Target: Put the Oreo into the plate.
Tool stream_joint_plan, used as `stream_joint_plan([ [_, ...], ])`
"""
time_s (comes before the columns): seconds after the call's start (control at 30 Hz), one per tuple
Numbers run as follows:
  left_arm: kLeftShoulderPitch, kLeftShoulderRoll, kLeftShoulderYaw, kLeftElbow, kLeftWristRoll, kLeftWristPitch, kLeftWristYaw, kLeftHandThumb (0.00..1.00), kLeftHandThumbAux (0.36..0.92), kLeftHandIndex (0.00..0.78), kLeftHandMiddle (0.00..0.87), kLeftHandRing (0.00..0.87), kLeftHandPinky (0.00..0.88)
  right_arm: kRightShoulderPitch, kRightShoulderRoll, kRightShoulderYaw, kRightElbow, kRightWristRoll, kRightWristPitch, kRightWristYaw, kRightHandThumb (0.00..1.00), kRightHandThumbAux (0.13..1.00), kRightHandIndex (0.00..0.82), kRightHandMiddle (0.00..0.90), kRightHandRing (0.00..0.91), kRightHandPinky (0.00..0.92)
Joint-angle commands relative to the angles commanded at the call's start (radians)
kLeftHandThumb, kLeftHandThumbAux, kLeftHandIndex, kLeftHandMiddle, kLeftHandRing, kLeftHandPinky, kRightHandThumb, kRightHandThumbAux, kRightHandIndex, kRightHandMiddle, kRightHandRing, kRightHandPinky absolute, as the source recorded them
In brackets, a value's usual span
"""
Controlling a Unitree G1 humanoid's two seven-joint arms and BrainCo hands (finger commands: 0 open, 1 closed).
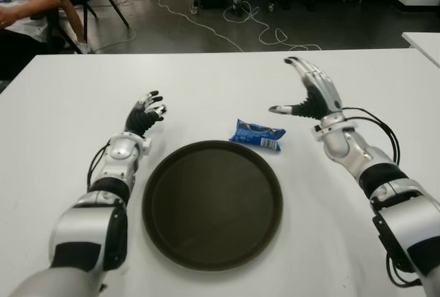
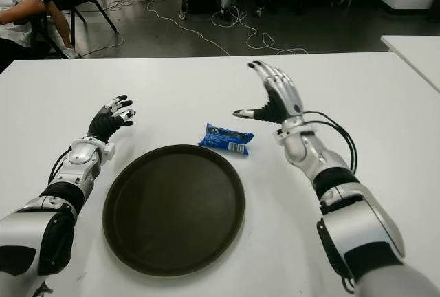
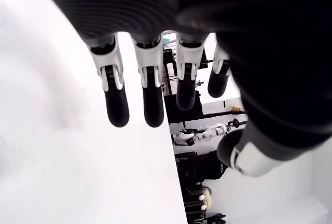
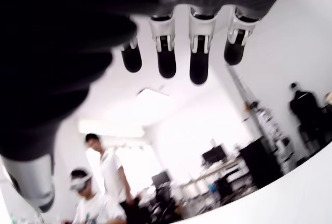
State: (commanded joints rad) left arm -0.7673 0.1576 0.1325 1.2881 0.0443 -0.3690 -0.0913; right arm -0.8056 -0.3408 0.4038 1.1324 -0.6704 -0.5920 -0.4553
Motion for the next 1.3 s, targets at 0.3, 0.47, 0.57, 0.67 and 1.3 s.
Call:
stream_joint_plan([
  [0.3, 0.0, -0.001, -0.002, 0.002, 0.002, 0.003, 0.005, 0.236, 0.64, 0.057, 0.156, 0.202, 0.266, 0.012, -0.032, 0.062, -0.087, -0.042, 0.073, 0.132, 0.0, 0.59, 0.034, 0.1, 0.097, 0.092],
  [0.47, 0.0, -0.001, -0.005, 0.001, 0.005, 0.0, 0.005, 0.239, 0.648, 0.056, 0.158, 0.202, 0.263, 0.037, -0.046, 0.08, -0.197, -0.05, 0.138, 0.234, 0.0, 0.572, 0.042, 0.115, 0.124, 0.136],
  [0.57, 0.001, -0.001, -0.008, -0.001, 0.008, -0.005, 0.007, 0.242, 0.652, 0.055, 0.152, 0.194, 0.252, 0.054, -0.049, 0.085, -0.251, -0.049, 0.172, 0.275, 0.0, 0.562, 0.043, 0.127, 0.141, 0.161],
  [0.67, 0.002, 0.0, -0.01, -0.002, 0.01, -0.007, 0.01, 0.242, 0.654, 0.055, 0.146, 0.189, 0.244, 0.07, -0.051, 0.087, -0.292, -0.05, 0.193, 0.3, 0.0, 0.558, 0.043, 0.136, 0.154, 0.182],
  [1.3, 0.003, -0.001, -0.01, -0.001, 0.007, -0.007, 0.01, 0.23, 0.655, 0.055, 0.157, 0.196, 0.248, 0.129, -0.021, 0.092, -0.378, -0.034, 0.175, 0.319, 0.0, 0.504, 0.057, 0.1, 0.086, 0.085],
])
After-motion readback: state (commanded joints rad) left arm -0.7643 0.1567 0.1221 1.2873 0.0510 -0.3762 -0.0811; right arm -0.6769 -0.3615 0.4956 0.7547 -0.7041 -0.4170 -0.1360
